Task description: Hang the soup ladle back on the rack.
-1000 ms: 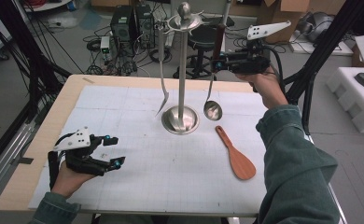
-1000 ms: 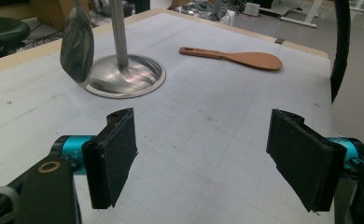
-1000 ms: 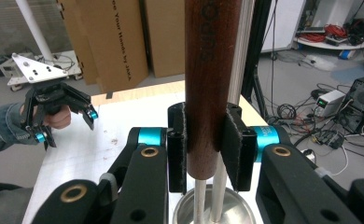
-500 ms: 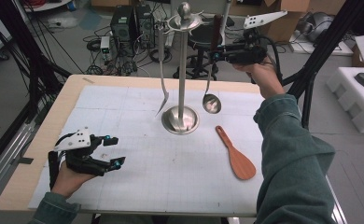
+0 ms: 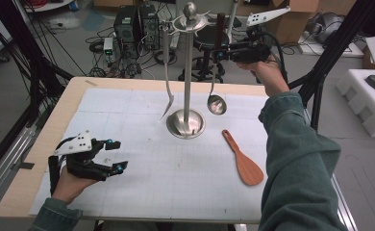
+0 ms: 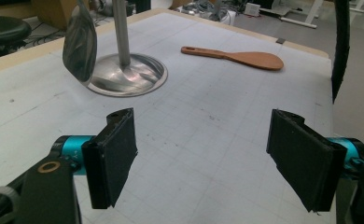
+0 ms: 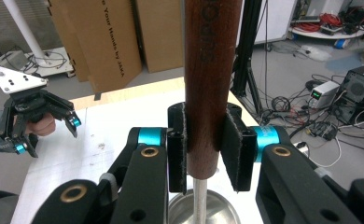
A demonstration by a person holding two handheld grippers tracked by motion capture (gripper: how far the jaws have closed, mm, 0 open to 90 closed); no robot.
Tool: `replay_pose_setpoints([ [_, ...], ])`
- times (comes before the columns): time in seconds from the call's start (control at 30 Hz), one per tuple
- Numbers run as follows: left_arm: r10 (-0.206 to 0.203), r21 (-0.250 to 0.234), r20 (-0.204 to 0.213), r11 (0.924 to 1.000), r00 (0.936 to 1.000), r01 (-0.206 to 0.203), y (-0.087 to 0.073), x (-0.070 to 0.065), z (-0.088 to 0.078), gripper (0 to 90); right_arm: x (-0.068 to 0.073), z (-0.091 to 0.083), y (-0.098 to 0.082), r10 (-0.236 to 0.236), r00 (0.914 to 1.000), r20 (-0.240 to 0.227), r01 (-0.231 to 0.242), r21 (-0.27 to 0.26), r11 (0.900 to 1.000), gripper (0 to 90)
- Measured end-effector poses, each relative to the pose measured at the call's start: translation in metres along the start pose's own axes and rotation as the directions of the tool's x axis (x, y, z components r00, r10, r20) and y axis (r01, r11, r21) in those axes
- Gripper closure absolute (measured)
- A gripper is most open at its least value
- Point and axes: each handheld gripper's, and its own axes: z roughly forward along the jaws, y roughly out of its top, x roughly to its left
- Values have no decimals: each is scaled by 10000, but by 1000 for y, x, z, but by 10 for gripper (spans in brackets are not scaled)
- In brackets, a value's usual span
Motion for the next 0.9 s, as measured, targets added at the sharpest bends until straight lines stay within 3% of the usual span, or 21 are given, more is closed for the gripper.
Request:
replay_pose_setpoints([
  [0.4,-42,17,8,10000,10000,42,-1,1,0,246,-3,12,1,63,9996,-280,-61,74,10000,740],
  [0.9,-51,80,-2,10000,10000,51,-2,0,1,247,-1,12,2,167,9997,-203,-165,83,9998,741],
])
